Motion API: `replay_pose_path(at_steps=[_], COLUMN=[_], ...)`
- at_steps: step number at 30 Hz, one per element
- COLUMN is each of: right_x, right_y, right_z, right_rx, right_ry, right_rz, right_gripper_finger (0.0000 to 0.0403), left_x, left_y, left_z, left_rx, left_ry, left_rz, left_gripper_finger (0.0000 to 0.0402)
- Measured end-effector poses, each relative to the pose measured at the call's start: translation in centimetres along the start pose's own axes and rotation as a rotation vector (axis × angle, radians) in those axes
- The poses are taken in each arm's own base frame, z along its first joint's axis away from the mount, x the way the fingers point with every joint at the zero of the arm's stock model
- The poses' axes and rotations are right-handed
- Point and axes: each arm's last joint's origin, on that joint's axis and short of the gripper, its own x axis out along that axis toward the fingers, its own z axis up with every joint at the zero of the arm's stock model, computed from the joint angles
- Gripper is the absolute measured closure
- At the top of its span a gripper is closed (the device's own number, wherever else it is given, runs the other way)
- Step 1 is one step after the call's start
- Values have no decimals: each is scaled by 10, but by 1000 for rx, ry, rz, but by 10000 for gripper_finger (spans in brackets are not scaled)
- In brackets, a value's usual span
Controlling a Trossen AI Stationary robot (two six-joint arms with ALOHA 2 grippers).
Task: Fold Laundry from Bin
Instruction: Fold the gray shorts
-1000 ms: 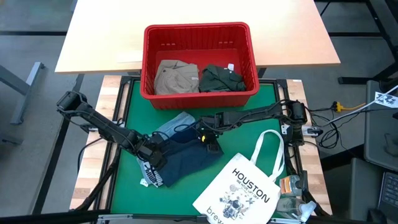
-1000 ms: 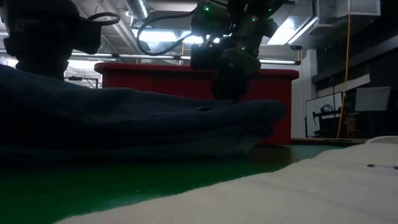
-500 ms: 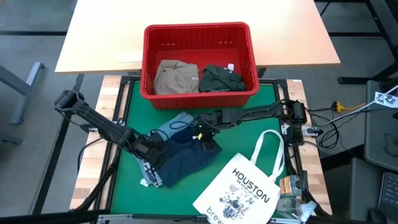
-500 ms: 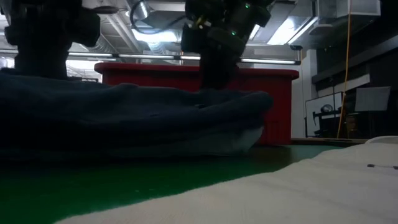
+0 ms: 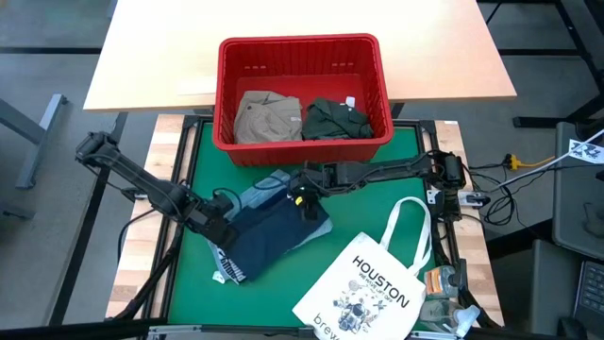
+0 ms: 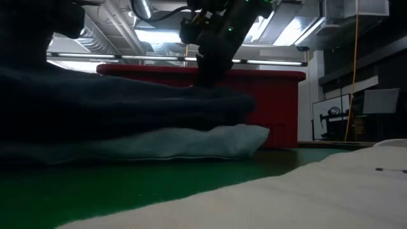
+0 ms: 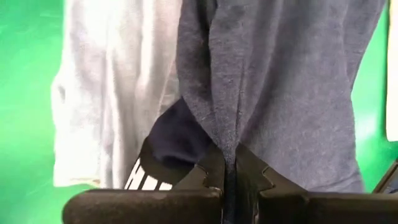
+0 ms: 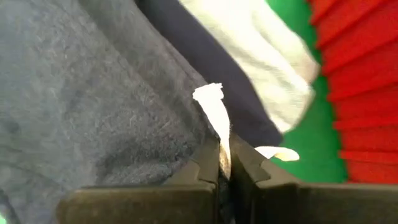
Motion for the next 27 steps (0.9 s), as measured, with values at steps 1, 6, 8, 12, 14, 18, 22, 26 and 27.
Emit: replay_pose_path(at_steps=[1, 6, 8, 12, 14, 18, 22, 26, 27], right_x=[0, 0, 0, 0, 0, 0, 0, 0, 0], right_y=[0, -1, -1, -1, -1, -1, -1, -1, -1], right_z=[0, 0, 0, 0, 0, 0, 0, 0, 0], right_rx=[0, 0, 0, 0, 0, 0, 0, 0, 0], right_ry=[0, -1, -1, 0, 1, 1, 1, 1, 1], right_rz=[-15, -22, -22, -22, -22, -22, -22, -22, -23], right_gripper_finger=[390, 371, 365, 361, 360, 359, 359, 352, 347], left_x=[-1, 0, 2, 6, 7, 8, 8, 8, 8], left_y=[1, 1, 1, 1, 0, 0, 0, 0, 0], left_z=[-1, -3, -3, -4, -4, -4, -4, -4, -4], left_rx=[-4, -13, -10, -4, -2, -1, -1, 22, 25], left_ry=[0, 10, 13, 19, 20, 22, 19, 18, 18], left_rz=[4, 19, 31, 61, 67, 72, 72, 74, 77], left_gripper_finger=[401, 394, 390, 387, 387, 385, 384, 382, 379])
